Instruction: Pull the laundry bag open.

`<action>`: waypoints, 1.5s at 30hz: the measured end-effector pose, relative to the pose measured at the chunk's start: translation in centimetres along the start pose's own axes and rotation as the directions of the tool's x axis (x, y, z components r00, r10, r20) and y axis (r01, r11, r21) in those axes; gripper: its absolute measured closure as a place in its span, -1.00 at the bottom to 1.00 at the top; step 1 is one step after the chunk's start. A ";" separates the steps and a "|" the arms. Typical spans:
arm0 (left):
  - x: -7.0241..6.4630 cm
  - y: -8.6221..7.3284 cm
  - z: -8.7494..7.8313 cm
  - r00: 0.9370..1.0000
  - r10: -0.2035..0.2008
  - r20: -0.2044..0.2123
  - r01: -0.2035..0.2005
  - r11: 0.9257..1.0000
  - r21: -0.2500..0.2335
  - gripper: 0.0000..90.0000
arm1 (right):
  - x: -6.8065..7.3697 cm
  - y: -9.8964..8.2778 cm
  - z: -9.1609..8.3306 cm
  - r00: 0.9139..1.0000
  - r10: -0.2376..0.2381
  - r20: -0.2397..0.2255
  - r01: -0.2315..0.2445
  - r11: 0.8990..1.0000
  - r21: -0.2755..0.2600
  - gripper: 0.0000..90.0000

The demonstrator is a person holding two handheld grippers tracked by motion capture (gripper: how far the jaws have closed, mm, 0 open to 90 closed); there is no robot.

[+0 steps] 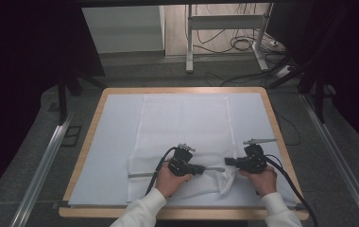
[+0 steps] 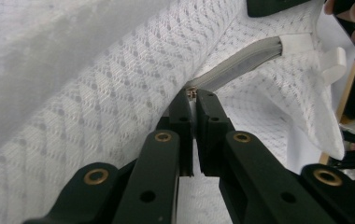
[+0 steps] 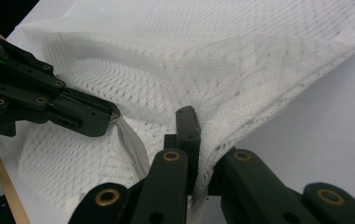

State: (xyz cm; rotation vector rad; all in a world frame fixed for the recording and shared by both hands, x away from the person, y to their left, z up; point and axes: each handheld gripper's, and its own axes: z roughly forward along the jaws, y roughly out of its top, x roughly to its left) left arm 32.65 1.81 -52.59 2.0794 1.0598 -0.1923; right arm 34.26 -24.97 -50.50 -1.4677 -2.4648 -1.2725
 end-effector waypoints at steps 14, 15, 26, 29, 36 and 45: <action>0.9 -0.5 -0.8 1.000 -0.010 0.006 0.010 1.000 -0.002 0.93 | 0.0 -0.3 0.0 1.000 0.002 0.004 -0.002 1.000 -0.001 0.96; 1.0 -0.5 -1.0 1.000 -0.013 0.002 0.013 1.000 -0.007 0.93 | 0.0 -0.3 0.0 1.000 0.000 0.004 0.000 1.000 -0.001 0.96; 1.9 -1.2 -1.9 1.000 -0.016 -0.004 0.016 1.000 -0.007 0.93 | 0.0 -0.4 0.0 1.000 0.002 0.003 -0.002 1.000 0.000 0.96; 2.1 -1.3 -2.1 1.000 -0.019 -0.002 0.018 1.000 -0.008 0.93 | 0.0 -0.4 0.0 1.000 0.002 0.003 -0.002 1.000 0.001 0.96; 2.4 -1.5 -2.5 1.000 -0.025 0.003 0.025 1.000 -0.009 0.93 | -0.1 -0.5 0.0 1.000 0.003 0.000 -0.003 1.000 -0.003 0.96; 3.0 -1.8 -3.2 0.999 -0.036 0.005 0.036 0.999 -0.017 0.93 | -0.2 -0.5 0.0 1.000 -0.005 0.003 0.005 1.000 -0.003 0.96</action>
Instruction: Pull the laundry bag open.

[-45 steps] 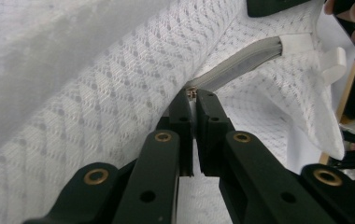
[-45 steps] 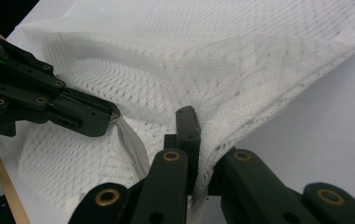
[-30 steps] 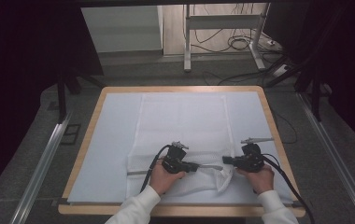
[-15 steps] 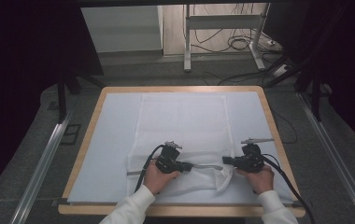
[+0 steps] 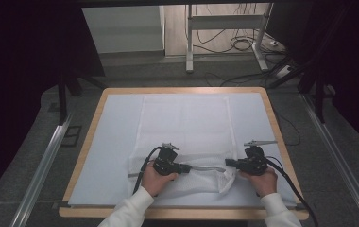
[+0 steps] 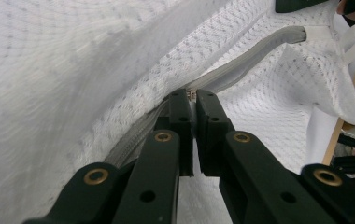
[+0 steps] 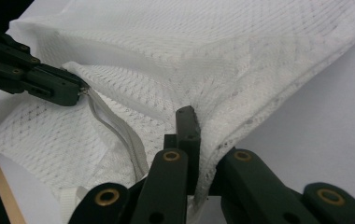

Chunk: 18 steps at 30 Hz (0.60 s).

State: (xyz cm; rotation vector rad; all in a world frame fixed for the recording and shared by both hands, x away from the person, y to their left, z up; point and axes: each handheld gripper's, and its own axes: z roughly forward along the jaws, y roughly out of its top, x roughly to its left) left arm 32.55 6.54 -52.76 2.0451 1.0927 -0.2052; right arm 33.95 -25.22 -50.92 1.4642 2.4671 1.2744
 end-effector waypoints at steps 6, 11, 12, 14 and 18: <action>0.5 -0.3 -0.6 1.000 -0.020 -0.001 0.020 1.000 -0.010 0.93 | -0.1 0.0 0.0 1.000 0.001 0.002 -0.001 1.000 0.000 0.96; 0.7 -0.4 -1.2 0.999 -0.037 0.003 0.037 0.999 -0.025 0.93 | 0.0 0.0 0.0 1.000 -0.001 0.002 0.001 1.000 -0.001 0.96; 0.7 -0.5 -1.3 0.999 -0.039 0.003 0.039 0.999 -0.026 0.93 | 0.0 0.0 0.0 1.000 -0.001 0.001 0.001 1.000 -0.002 0.96; 0.8 -0.6 -1.4 0.999 -0.041 0.004 0.041 0.999 -0.027 0.93 | -0.1 0.0 0.0 1.000 -0.002 0.001 0.002 1.000 -0.001 0.96; 0.9 -0.8 -1.7 0.999 -0.044 0.003 0.044 0.998 -0.032 0.93 | -0.1 0.0 0.0 1.000 -0.001 0.002 0.001 1.000 -0.002 0.96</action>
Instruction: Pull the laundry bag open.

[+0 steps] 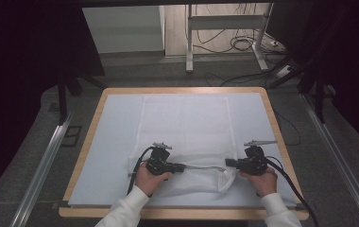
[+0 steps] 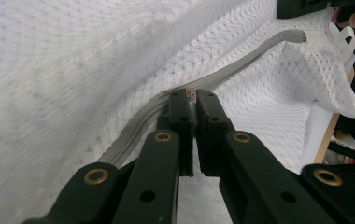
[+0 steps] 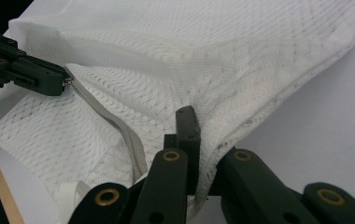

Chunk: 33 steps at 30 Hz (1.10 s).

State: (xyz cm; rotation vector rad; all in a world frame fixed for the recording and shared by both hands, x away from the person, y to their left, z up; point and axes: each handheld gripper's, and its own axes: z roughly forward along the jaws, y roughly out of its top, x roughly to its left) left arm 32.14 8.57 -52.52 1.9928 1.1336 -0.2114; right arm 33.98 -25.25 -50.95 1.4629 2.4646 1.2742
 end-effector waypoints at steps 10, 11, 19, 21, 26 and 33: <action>0.6 -0.3 -1.0 1.000 -0.015 -0.005 0.015 1.000 -0.009 0.93 | 0.0 -0.1 -0.1 1.000 0.004 -0.002 -0.004 1.000 0.001 0.96; 0.7 -0.4 -1.1 1.000 -0.011 -0.007 0.011 1.000 -0.007 0.93 | -0.1 -0.1 -0.1 1.000 0.006 -0.004 -0.006 1.000 -0.001 0.96; 0.8 -0.7 -1.5 1.000 -0.015 -0.003 0.015 1.000 -0.006 0.93 | -0.1 -0.1 -0.2 1.000 0.002 -0.006 -0.002 1.000 -0.005 0.96; 1.0 -0.8 -1.7 1.000 -0.014 -0.012 0.014 1.000 -0.002 0.93 | -0.1 -0.1 -0.2 1.000 0.001 -0.006 -0.001 1.000 -0.004 0.96; 1.8 -1.4 -2.2 0.998 -0.021 -0.067 0.021 1.000 -0.002 0.93 | -0.6 -0.2 -0.8 1.000 0.010 0.022 -0.010 1.000 -0.015 0.96; 1.9 -1.6 -2.5 0.997 -0.025 -0.069 0.025 1.000 -0.003 0.93 | -0.9 -0.3 -1.0 1.000 0.019 0.017 -0.018 1.000 -0.020 0.96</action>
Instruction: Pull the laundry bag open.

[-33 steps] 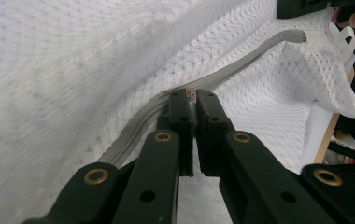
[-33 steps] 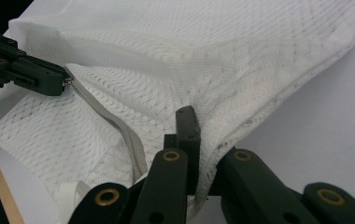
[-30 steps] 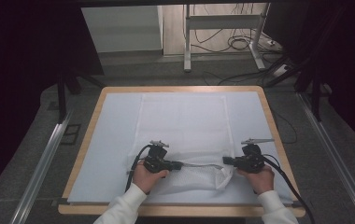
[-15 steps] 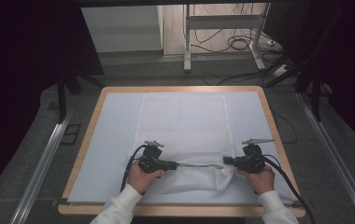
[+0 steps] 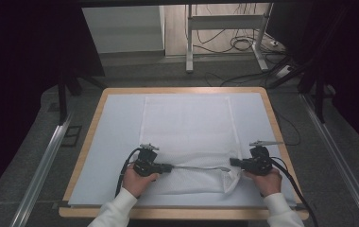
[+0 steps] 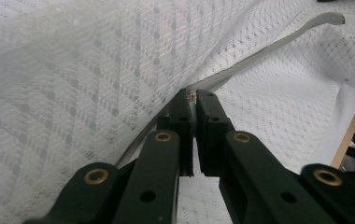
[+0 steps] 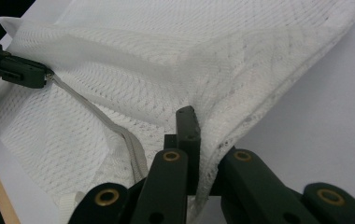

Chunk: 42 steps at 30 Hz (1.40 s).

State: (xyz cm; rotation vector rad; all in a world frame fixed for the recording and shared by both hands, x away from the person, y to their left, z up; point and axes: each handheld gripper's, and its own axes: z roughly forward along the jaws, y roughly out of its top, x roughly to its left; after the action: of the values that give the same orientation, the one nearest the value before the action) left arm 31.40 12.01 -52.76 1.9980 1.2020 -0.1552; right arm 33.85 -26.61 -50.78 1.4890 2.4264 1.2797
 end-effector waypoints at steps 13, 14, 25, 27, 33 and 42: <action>0.4 -0.3 -0.6 1.000 -0.010 0.003 0.010 1.000 -0.004 0.93 | 0.0 0.0 0.1 1.000 -0.002 0.001 0.002 1.000 0.006 0.96; 0.5 -0.3 -0.7 1.000 -0.014 0.009 0.014 1.000 -0.005 0.93 | -0.1 0.0 0.1 1.000 0.000 0.000 0.000 1.000 0.006 0.96; 1.3 -1.0 -1.8 1.000 -0.031 -0.001 0.031 0.999 -0.013 0.93 | -0.1 0.0 0.2 1.000 0.001 0.004 -0.001 1.000 0.006 0.96; 1.3 -1.1 -1.9 1.000 -0.031 0.000 0.031 0.999 -0.012 0.93 | -0.1 0.0 0.2 1.000 0.000 0.003 0.000 1.000 0.006 0.96; 1.7 -1.4 -2.4 0.999 -0.040 -0.009 0.040 0.999 -0.018 0.93 | 0.0 0.0 0.1 1.000 0.000 0.003 0.000 1.000 0.005 0.96; 2.5 -1.8 -3.0 0.998 -0.058 -0.013 0.057 0.998 -0.021 0.93 | 0.0 0.0 0.1 1.000 -0.001 0.002 0.001 1.000 0.004 0.96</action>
State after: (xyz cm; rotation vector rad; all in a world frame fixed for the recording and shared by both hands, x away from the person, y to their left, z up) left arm 30.51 16.20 -52.85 1.9500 1.2653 -0.1577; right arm 33.93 -26.58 -50.84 1.4890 2.4294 1.2734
